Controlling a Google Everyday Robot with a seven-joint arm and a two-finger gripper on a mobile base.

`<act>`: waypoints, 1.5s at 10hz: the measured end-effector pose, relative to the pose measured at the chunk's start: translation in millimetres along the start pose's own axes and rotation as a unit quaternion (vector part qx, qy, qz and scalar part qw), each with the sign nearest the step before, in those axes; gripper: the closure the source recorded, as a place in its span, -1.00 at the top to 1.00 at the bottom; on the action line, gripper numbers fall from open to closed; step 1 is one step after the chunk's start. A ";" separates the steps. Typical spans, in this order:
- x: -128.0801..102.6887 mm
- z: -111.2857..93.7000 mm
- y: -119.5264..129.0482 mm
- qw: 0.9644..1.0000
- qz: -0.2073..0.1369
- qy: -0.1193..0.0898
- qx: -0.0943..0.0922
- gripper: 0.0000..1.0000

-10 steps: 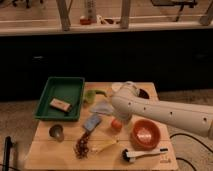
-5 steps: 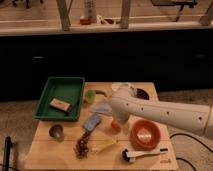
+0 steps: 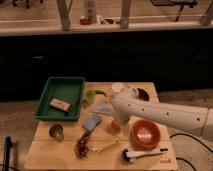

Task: Place apple in metal cup

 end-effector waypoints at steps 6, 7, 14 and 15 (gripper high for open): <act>12.0 20.3 2.6 1.000 -0.003 -0.010 0.008 -0.16; 12.6 20.8 0.7 1.000 -0.009 -0.012 0.008 -0.37; -9.5 2.2 -19.4 0.997 -0.076 -0.021 -0.003 -1.00; -12.6 -3.2 -21.1 0.996 -0.084 -0.022 0.000 -1.00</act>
